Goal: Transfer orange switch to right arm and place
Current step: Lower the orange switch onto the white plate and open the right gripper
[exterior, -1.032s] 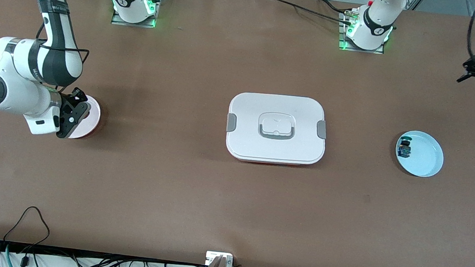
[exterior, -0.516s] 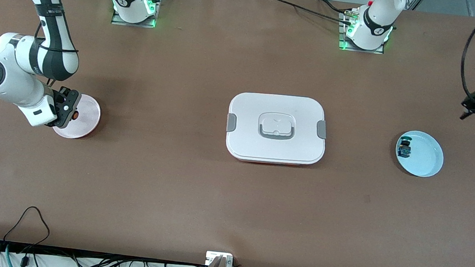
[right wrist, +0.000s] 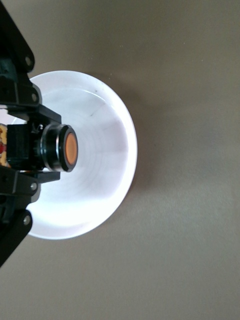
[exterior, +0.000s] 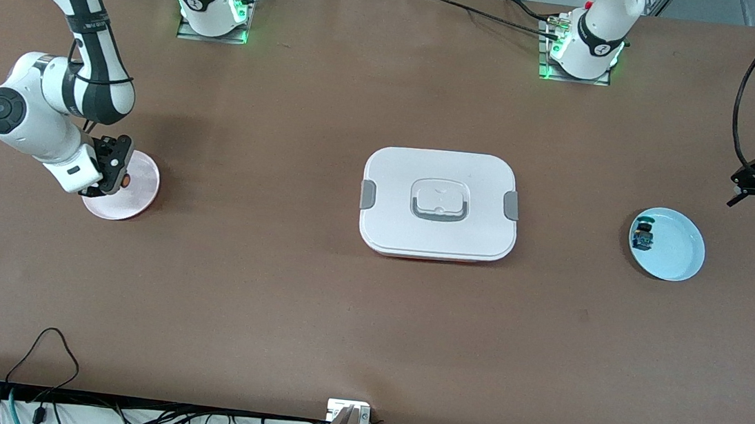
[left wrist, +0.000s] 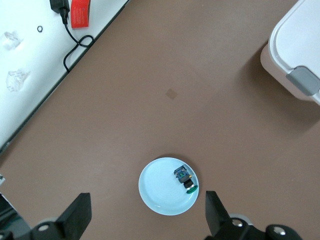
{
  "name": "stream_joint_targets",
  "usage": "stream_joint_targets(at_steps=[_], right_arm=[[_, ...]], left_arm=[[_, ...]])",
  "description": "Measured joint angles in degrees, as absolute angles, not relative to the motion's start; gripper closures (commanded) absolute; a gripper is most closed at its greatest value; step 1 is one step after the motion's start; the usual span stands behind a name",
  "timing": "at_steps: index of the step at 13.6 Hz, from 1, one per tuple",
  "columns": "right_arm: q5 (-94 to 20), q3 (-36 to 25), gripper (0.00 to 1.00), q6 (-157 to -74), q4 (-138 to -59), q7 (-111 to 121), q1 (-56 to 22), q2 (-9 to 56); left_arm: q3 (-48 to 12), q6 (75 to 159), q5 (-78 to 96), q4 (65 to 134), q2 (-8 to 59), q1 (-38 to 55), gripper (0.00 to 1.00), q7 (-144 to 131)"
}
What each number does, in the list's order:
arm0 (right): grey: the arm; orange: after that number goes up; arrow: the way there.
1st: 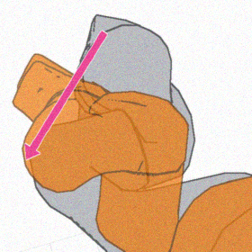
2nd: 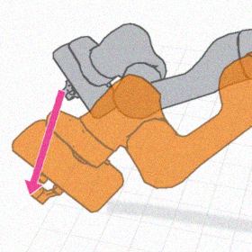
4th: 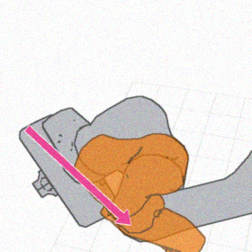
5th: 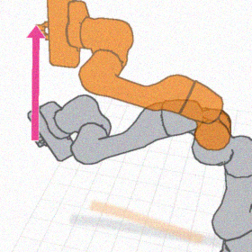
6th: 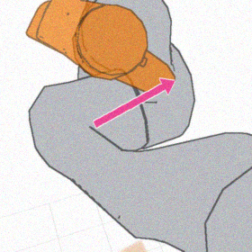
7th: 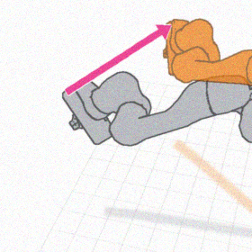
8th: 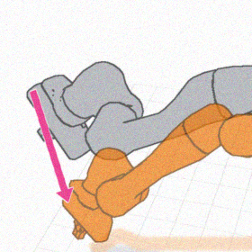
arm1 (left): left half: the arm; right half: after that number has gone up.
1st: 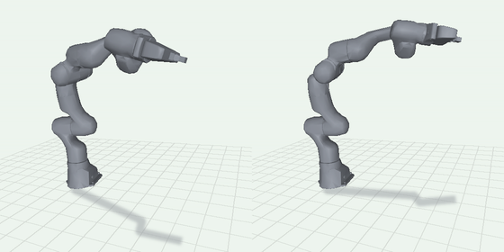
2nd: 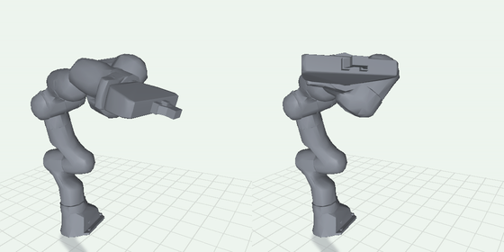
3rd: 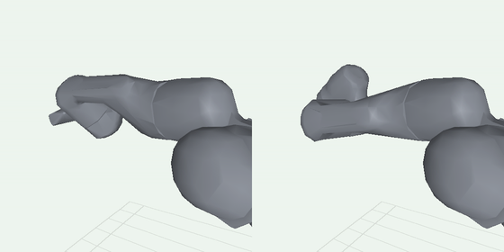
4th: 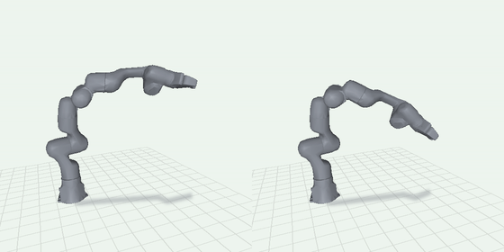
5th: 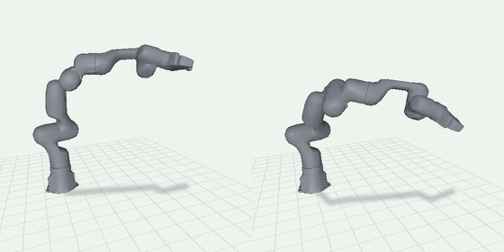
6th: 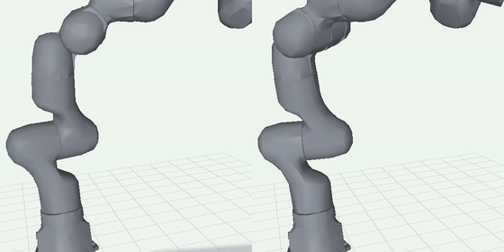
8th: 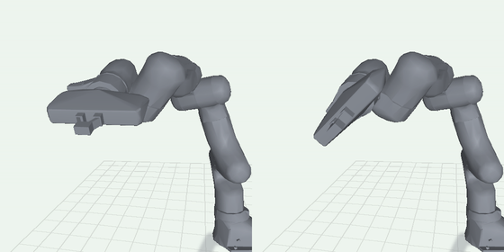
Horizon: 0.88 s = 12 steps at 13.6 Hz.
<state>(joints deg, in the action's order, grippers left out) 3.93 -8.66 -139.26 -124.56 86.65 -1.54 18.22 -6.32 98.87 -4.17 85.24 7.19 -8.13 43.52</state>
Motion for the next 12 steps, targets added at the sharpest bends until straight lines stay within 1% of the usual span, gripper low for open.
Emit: stream_joint_targets(at_steps=[4, 8, 10, 11, 12], right_arm=[[4.04, -8.65, 0.97, -144.44, -127.22, 90.99, -0.96, 18.72], [4.07, -8.66, 0.96, -146.5, -127.98, 92.58, 0.12, 19.92], [4.07, -8.65, 0.93, -146.76, -128.37, 92.63, 0.19, 20.42], [4.08, -8.64, 0.93, -146.96, -128.64, 92.63, 0.19, 20.62], [4.08, -8.63, 0.89, -147.41, -128.98, 92.68, 0.19, 20.8]], left_arm=[[-5.88, 98.0, -2.09, 85.97, 6.87, -7.48, 0.0, 25.74], [-5.9, 95.17, -1.15, 86.39, 6.02, -4.13, 0.0, 11.27], [-5.91, 94.24, -1.03, 86.53, 5.31, -2.72, 0.0, 8.38], [-5.91, 94.11, -1.02, 86.67, 5.11, -2.38, 0.0, 7.99], [-5.88, 94.09, -1.02, 86.82, 5.04, -2.31, 0.0, 7.88]])
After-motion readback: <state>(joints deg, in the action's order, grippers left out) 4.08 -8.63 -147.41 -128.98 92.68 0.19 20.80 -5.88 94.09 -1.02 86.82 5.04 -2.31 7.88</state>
